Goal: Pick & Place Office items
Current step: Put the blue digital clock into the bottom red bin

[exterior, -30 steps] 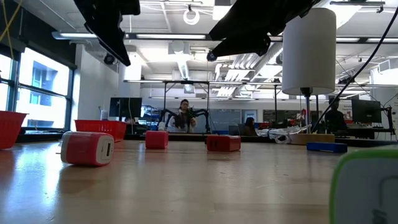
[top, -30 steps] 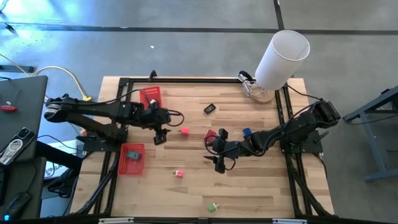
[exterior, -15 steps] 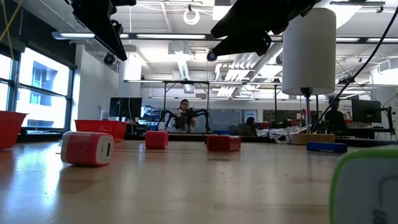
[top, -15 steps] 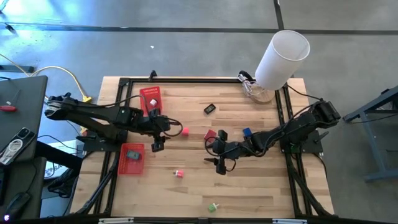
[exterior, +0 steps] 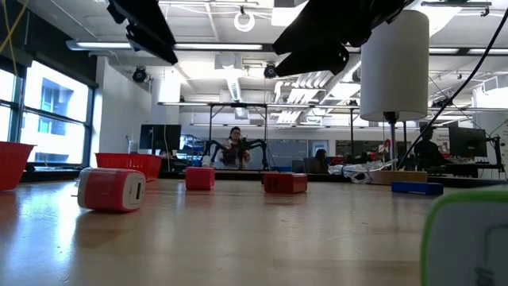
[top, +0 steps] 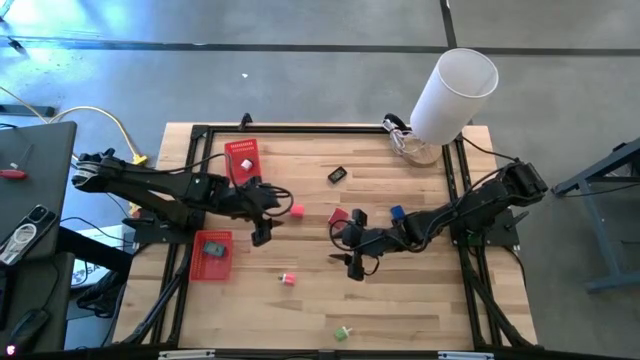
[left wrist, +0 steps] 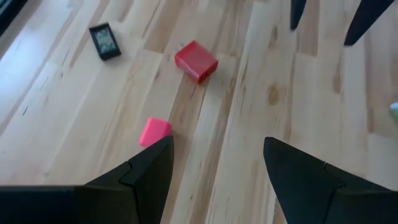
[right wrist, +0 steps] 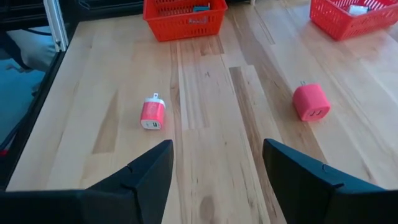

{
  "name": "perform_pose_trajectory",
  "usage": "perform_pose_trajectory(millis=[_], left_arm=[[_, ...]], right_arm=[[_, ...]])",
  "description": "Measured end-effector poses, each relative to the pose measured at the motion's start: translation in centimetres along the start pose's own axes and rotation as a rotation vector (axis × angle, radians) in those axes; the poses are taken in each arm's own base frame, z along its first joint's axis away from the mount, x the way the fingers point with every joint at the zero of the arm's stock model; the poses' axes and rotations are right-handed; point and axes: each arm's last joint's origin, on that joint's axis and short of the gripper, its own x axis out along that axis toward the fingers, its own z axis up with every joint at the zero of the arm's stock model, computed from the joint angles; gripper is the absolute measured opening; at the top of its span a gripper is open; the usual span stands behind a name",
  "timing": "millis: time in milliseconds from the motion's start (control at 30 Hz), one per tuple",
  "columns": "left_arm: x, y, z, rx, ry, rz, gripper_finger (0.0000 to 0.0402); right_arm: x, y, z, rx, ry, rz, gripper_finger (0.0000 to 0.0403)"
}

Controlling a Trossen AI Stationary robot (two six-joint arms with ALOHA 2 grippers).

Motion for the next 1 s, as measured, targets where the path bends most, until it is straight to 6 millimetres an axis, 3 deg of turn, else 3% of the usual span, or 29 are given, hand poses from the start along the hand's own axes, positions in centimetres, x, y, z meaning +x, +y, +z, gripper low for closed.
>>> perform_pose_trajectory(millis=[400,1000], left_arm=[[-0.1,-0.1,2.0,-0.063,-0.191,-0.05,0.0238],[0.7,2.1,3.3,-0.132,-0.254,0.019,0.0238]], right_arm=[[0.0,-0.1,-0.3,0.046,0.026,-0.01,0.0236],[0.0,-0.1,-0.3,0.044,0.03,-0.012,0.0236]])
